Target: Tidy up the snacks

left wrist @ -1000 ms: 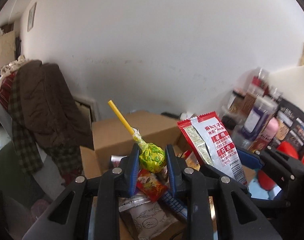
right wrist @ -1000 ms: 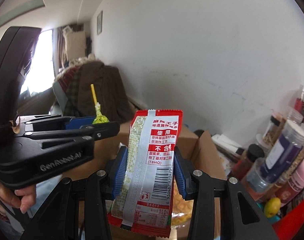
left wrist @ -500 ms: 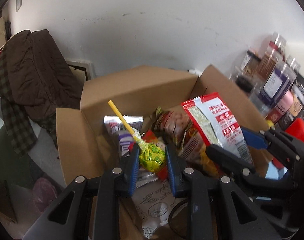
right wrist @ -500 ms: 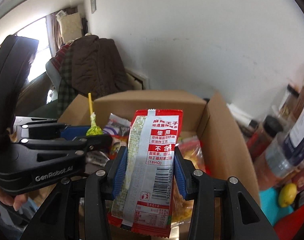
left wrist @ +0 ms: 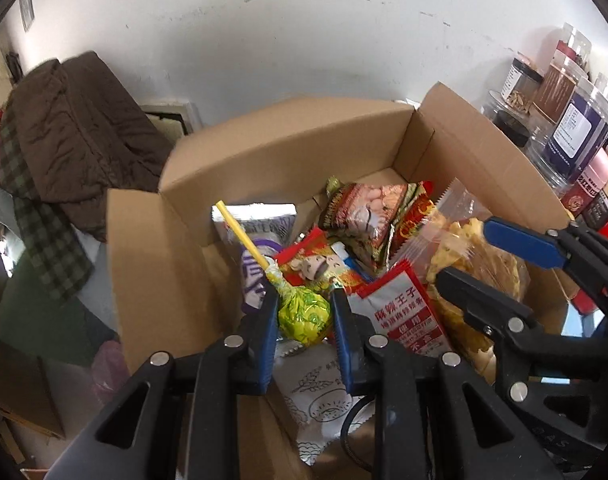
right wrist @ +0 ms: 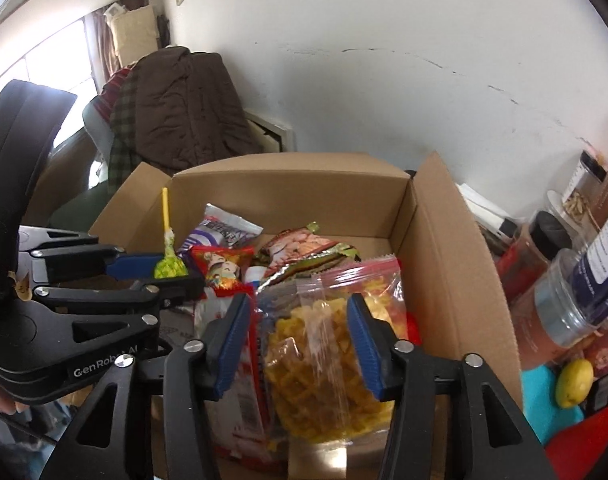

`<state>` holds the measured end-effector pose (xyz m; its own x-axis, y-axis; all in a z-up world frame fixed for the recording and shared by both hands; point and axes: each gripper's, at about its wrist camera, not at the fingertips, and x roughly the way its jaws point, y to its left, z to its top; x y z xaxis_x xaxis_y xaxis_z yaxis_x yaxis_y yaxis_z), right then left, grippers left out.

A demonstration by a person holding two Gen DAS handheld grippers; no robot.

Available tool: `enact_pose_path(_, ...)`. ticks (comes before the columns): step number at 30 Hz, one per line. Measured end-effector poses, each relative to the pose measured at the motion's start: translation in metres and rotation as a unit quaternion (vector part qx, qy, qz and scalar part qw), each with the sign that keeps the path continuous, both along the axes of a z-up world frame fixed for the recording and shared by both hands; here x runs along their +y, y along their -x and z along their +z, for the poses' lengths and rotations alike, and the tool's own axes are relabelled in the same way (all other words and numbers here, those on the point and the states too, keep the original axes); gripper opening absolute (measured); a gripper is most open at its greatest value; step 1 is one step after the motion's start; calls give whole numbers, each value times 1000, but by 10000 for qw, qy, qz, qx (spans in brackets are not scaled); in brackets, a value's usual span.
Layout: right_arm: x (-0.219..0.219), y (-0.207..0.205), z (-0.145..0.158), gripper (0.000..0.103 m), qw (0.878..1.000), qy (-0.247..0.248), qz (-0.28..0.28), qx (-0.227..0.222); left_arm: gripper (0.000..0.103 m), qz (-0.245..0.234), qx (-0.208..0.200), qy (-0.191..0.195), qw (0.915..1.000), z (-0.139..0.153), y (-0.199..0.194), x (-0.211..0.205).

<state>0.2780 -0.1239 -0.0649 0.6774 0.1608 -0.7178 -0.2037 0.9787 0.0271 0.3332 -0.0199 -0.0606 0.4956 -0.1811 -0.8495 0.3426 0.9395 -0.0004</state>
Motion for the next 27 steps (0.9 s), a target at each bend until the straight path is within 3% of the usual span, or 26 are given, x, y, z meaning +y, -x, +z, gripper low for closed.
enact_pose_path(4,-1,6,5,53,9999,127,-67,-49,27,63,-167,-174,9997,8,6,-2)
enact_pose_path(6,-3,9,10,56,9999,80,-73,-95,39,124,-291,-243,9992,14,11,-2)
enact_pose_path(8,-5,14,18,63,9997,40,-119,-186,57,230,-415,-241,9986,21,13,0)
enact_pose_path(27,-1,74,113,72,9927,236,-265,-1157,57,375,-1387,153,9895,119,77,17)
